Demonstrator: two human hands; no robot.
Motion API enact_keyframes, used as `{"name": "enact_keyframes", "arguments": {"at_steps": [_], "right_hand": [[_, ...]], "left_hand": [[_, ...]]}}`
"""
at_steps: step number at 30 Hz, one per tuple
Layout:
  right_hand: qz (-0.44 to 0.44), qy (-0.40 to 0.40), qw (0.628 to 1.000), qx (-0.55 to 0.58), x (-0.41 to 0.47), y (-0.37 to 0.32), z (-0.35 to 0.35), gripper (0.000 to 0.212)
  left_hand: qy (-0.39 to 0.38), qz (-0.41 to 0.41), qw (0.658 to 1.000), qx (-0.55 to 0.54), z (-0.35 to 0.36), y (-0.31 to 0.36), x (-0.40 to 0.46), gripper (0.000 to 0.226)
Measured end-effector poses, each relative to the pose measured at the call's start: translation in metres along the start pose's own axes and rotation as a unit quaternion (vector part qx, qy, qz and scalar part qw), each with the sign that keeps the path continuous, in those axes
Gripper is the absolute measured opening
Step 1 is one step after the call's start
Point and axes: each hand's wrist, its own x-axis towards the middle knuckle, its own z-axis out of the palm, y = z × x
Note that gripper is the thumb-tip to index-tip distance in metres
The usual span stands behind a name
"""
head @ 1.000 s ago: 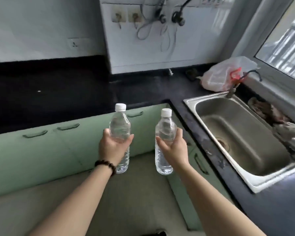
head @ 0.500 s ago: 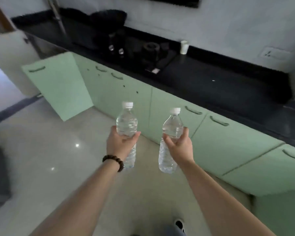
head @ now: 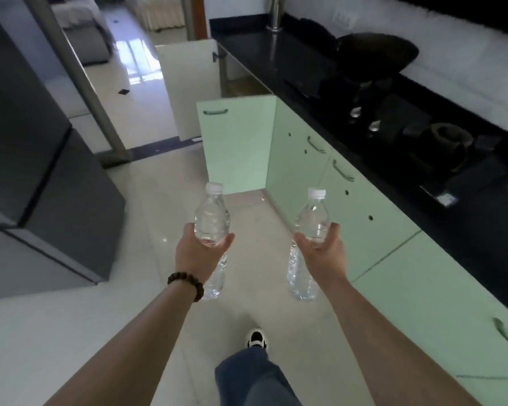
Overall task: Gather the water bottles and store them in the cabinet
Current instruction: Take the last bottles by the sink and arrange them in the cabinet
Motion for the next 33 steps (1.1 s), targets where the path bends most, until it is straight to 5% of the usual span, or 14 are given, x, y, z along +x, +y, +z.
{"name": "enact_keyframes", "arguments": {"at_steps": [7,16,33], "right_hand": [[-0.041,-0.055,0.997,0.02,0.134,-0.075,0.075,0.057],[-0.09,-0.145,0.985,0.022,0.231,-0.153,0.203,0.056],[-0.025,-0.135,0.99,0.03,0.402,-0.358,0.49,0.055]], "left_hand": [[0.065,-0.031,0.997,-0.009,-0.023,0.027,0.135,0.073],[0.152,-0.059,0.986,0.017,-0.057,0.022,0.261,0.056],[0.056,-0.101,0.993,-0.012,-0.171,0.029,0.647,0.053]]}}
